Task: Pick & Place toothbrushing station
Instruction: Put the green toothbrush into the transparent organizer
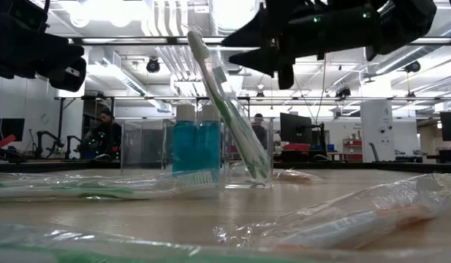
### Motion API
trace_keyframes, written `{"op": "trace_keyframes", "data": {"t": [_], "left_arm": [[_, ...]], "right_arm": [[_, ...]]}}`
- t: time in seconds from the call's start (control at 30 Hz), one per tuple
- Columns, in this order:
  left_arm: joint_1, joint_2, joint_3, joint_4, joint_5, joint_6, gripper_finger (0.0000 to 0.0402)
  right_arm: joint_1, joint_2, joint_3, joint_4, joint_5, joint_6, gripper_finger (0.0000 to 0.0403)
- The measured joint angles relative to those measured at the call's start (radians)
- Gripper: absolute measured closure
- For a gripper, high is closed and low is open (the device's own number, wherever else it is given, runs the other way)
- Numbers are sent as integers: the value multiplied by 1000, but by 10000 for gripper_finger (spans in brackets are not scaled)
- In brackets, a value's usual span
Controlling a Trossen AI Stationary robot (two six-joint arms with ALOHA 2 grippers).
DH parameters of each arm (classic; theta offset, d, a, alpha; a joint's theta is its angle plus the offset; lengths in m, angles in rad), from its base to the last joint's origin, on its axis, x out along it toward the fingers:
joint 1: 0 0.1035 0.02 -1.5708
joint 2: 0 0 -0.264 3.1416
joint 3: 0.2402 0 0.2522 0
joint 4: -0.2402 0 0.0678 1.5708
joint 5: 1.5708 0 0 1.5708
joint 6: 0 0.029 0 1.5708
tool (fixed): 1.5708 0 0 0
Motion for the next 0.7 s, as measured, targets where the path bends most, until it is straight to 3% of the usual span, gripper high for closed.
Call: {"op": "trace_keyframes", "data": {"t": [0.13, 0.43, 0.57, 0.7], "left_arm": [[0, 0, 0, 0, 0, 0, 293], [0, 0, 0, 0, 0, 0, 293], [0, 0, 0, 0, 0, 0, 293], [0, 0, 0, 0, 0, 0, 293]], "right_arm": [[-39, -38, -2, -168, 32, 137, 220], [-161, -78, -3, -435, -164, 447, 223], [-218, -63, 0, -445, -319, 466, 222], [-255, -31, 18, -451, -407, 469, 222]]}}
